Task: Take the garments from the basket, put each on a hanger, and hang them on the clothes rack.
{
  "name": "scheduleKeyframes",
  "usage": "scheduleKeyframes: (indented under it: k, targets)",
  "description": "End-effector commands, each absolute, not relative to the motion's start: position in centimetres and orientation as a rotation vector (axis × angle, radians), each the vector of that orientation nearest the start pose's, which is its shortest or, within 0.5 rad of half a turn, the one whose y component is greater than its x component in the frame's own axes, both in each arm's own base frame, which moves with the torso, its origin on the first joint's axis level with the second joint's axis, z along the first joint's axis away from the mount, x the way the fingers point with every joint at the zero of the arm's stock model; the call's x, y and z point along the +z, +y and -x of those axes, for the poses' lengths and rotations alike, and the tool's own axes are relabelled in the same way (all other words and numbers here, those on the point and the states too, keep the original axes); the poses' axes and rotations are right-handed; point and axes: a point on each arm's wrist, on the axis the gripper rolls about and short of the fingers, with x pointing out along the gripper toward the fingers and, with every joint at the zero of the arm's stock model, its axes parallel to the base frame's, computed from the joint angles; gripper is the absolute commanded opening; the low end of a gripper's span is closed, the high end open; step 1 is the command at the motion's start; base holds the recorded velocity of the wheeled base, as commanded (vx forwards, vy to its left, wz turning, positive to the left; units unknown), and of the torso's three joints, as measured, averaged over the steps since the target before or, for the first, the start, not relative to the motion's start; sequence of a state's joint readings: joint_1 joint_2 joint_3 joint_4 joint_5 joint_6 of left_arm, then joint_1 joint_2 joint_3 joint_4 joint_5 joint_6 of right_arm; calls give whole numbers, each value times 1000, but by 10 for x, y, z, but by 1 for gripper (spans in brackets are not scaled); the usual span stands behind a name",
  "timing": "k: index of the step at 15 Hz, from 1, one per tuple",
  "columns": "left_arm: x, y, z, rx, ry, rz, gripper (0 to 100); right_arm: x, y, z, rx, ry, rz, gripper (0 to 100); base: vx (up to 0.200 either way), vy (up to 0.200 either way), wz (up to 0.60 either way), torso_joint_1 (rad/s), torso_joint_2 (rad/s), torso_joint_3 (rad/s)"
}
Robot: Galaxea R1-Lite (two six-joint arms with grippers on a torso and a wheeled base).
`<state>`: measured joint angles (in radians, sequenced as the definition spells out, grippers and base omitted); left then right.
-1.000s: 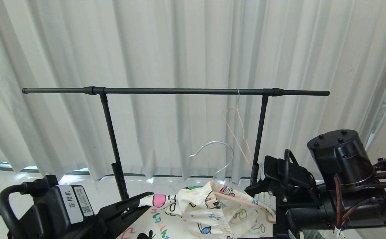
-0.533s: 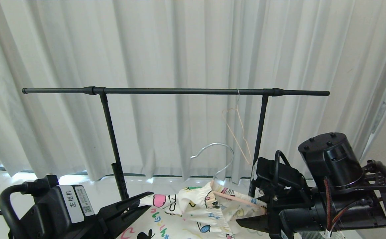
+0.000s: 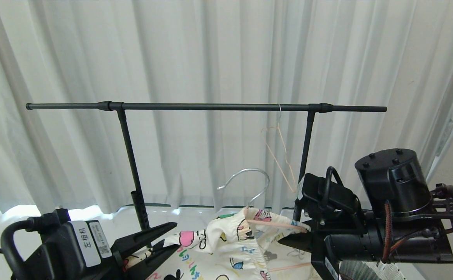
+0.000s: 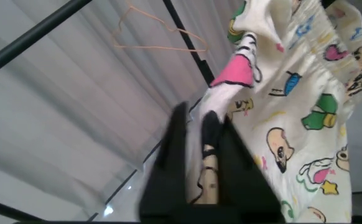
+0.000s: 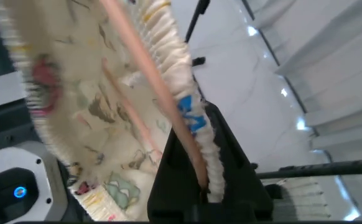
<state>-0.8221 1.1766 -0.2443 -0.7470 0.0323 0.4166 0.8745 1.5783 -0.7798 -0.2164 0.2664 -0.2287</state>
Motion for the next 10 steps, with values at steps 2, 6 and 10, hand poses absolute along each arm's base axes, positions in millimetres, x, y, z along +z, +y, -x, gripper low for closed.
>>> scheduleKeyframes:
  k: [2,6,10]
  targets:
    - [162,-109,-105,-797,19,-466,100,179,200,-162,1177,393,421,0,0,0,0,0,0,0]
    - [161,-101,-105,-762,24,-462,100,188,187,-169,1105,335,454,0,0,0,0,0,0,0]
    - [152,-90,-104,-716,56,-467,100,197,165,-182,987,311,430,0,0,0,0,0,0,0]
